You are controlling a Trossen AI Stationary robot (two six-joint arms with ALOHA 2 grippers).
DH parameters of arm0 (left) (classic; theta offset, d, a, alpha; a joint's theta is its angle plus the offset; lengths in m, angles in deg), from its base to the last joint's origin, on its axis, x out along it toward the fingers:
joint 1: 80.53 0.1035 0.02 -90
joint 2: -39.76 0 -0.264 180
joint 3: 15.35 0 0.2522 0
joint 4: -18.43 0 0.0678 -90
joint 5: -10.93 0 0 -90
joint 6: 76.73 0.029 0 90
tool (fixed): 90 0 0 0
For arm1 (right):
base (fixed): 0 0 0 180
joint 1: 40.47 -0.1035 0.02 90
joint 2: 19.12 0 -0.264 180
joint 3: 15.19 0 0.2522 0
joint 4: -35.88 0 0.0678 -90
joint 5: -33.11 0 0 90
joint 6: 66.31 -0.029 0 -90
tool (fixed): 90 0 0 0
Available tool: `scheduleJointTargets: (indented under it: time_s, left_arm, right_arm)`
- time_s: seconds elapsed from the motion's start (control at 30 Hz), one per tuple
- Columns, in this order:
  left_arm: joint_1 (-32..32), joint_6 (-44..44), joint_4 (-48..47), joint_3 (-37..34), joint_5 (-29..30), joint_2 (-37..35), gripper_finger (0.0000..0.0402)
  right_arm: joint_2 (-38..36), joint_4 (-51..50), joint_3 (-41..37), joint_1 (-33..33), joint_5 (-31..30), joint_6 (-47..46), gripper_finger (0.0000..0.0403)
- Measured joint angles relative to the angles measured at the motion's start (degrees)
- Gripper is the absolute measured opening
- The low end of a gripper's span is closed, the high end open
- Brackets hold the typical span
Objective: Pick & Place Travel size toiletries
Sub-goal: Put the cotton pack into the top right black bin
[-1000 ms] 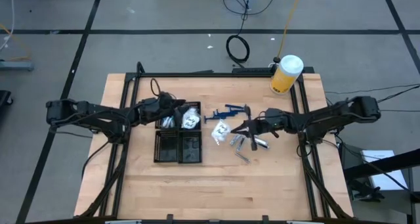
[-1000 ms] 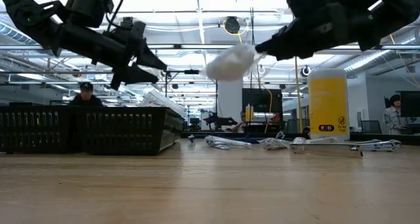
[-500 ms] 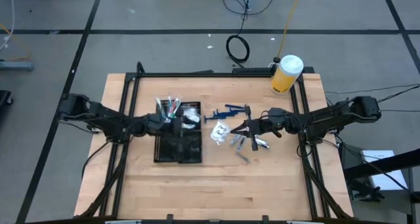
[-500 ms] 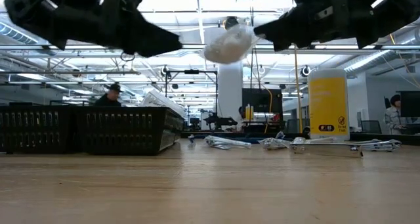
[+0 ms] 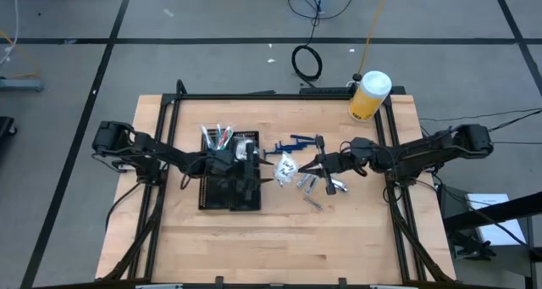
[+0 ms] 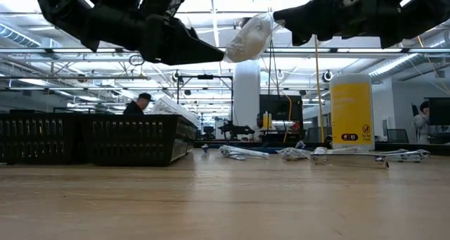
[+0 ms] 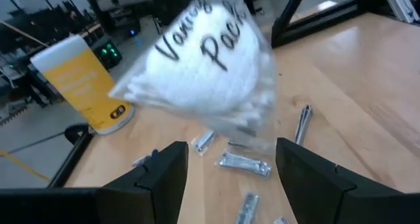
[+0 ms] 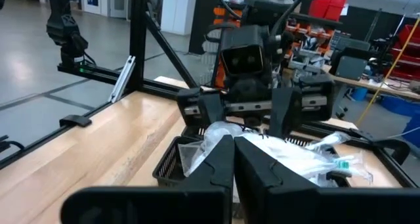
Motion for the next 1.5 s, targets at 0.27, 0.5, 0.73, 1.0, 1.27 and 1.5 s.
scheduleJointTargets:
  time_s: [0.27,0.5,0.73,1.0,1.27,1.5]
  left_arm:
    - [-0.1,-0.7,-0.1,0.0,0.1,0.0,0.0225]
    - [0.0,-1.5,4.6,0.0,1.1,0.0,0.0225]
    - [0.0,0.8,8.7,0.0,2.1,0.0,0.0225]
    - [0.6,2.1,10.1,0.0,8.6,-0.1,0.0225]
    - [0.7,1.2,10.0,0.0,2.6,-0.1,0.0199]
    - [0.7,0.5,9.9,0.0,-0.5,-0.1,0.0105]
  right_arm:
    - [-0.5,1.5,0.0,0.4,-0.3,1.4,0.0]
    - [-0.5,3.2,0.0,1.3,-0.4,2.1,0.0]
    - [-0.5,4.8,0.0,1.3,-0.4,1.9,0.0]
    - [-0.5,4.8,0.0,1.3,-0.4,1.3,0.0]
    - [-0.5,4.8,0.0,1.3,-0.3,1.3,0.0]
    - [-0.5,4.8,0.0,1.3,-0.2,1.3,0.0]
